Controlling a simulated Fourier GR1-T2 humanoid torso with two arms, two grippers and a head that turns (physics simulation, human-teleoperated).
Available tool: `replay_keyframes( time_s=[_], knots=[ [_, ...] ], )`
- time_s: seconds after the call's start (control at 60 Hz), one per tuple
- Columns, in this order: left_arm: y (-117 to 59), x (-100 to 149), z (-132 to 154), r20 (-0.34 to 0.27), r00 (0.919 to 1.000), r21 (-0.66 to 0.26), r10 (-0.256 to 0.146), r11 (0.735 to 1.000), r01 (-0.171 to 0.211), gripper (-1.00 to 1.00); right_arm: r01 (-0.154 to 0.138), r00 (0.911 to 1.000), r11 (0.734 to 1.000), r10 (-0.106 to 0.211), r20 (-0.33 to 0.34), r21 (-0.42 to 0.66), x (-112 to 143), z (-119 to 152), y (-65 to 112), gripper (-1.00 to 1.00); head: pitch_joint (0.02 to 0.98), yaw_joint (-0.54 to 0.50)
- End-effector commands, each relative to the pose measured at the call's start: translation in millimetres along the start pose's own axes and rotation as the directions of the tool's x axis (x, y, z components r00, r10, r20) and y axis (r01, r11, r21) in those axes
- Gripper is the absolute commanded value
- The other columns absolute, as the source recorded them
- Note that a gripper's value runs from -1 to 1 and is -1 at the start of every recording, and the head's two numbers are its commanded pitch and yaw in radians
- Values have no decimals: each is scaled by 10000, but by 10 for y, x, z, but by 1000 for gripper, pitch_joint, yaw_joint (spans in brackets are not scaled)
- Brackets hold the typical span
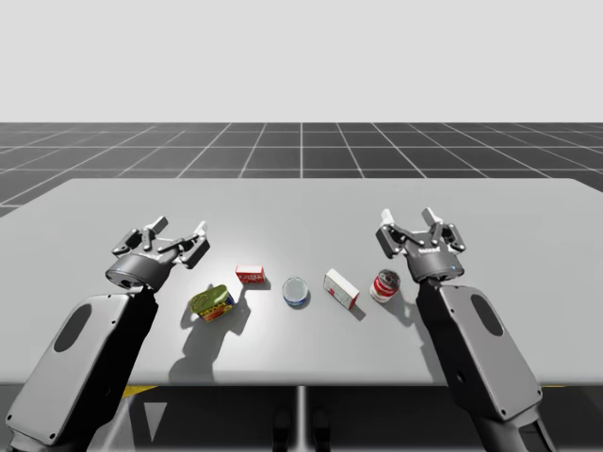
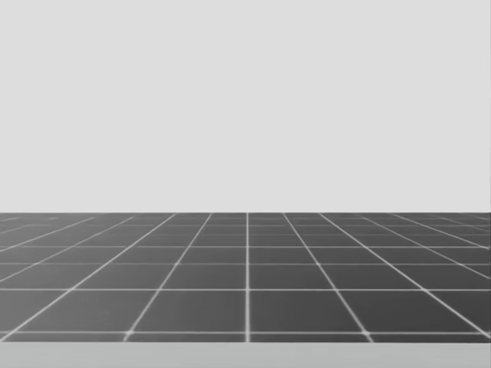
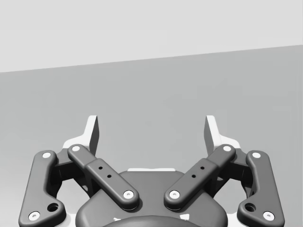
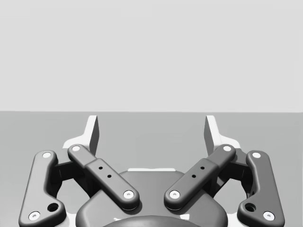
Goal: Grasp the gelatin box and hold it up.
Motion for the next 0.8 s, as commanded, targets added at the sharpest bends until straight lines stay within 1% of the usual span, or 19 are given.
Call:
replay_keyframes(
  time_s=[0.017, 0.05, 0.067, 0.1, 0.133, 0.217, 0.35, 0.367, 0.383, 0.4, 0.433, 0.483, 0.5, 0.583, 0.617, 0.667, 0.733, 0.75, 0.8],
  knots=[
    [0, -3, 2, -13, 10000, -15, -11, 10000, 10, -1000, 19, 9991, 9998, -27, 423, 189, 1, 34, 22, -1000, 63, 5],
    [-1, 0, 4, -6, 10000, -33, 11, 10000, -11, -1000, -200, 9983, 9993, 182, 552, 326, 8, 44, 18, -1000, 64, 6],
    [-3, 1, 5, -2, 10000, -47, 28, 10000, -28, -1000, -94, 9984, 9994, 75, 569, 338, 21, 48, 26, -1000, 66, 6],
    [-4, 2, 7, -1, 10000, -58, 31, 10000, -31, -1000, -119, 9979, 9992, 95, 647, 370, 27, 43, 39, -1000, 70, 7],
    [-6, 2, 6, 1, 10000, -75, 37, 10000, -37, -1000, -130, 9984, 9984, 99, 556, 554, 45, 47, 28, -1000, 75, 7],
    [-7, 3, 8, 5, 10000, -100, 38, 9999, -38, -1000, -367, 9982, 9982, 344, 483, 466, 38, 42, 29, -1000, 105, 5],
    [-11, 7, 11, 17, 10000, -112, 36, 9999, -36, -1000, -565, 9972, 9981, 552, 510, 247, 29, 31, 32, -1000, 186, -1],
    [-11, 7, 11, 17, 10000, -111, 34, 9999, -33, -1000, -623, 9968, 9978, 611, 521, 214, 26, 30, 34, -1000, 195, -2],
    [-10, 7, 11, 17, 10000, -112, 32, 9999, -32, -1000, -757, 9957, 9970, 748, 546, 131, 22, 29, 39, -1000, 203, -1],
    [-12, 9, 14, 13, 10000, -121, 34, 9999, -34, -1000, -963, 9936, 9953, 954, 599, 118, 18, 26, 36, -1000, 230, -1],
    [-14, 9, 14, 10, 10000, -128, 34, 9999, -34, -1000, -909, 9943, 9958, 902, 573, 94, 17, 25, 36, -1000, 249, -1],
    [-16, 8, 14, -9, 10000, -146, 26, 9999, -26, -1000, -1080, 9924, 9941, 1078, 585, 14, 15, 25, 40, -1000, 289, 1],
    [-17, 8, 15, -14, 10000, -163, 29, 9999, -30, -1000, -1034, 9929, 9946, 1030, 592, 42, 14, 24, 38, -1000, 308, 2],
    [-20, 8, 16, -12, 10000, -185, 18, 9998, -18, -1000, -1039, 9929, 9946, 1041, 576, -66, 12, 18, 32, -1000, 373, 10],
    [-21, 8, 16, -11, 10000, -194, 10, 9998, -11, -1000, -1055, 9928, 9943, 1060, 564, -122, 12, 18, 31, -1000, 420, 17],
    [-22, 5, 13, -14, 10000, -181, -39, 9998, 39, -1000, -1071, 9929, 9941, 1078, 505, -167, 10, 14, 27, -1000, 463, 22],
    [-15, -2, 4, -51, 10000, -148, -68, 9999, 67, -1000, -1048, 9936, 9943, 1054, 399, -181, 4, 11, 26, -1000, 516, 25],
    [-15, -2, 4, -51, 10000, -148, -68, 9999, 67, -1000, -1048, 9936, 9943, 1054, 399, -181, 4, 11, 26, -1000, 516, 25],
    [-11, -3, 0, -53, 9999, -98, -124, 9999, 124, -1000, -1090, 9933, 9939, 1095, 357, -146, -2, 13, 29, -1000, 556, 28]
  ],
)
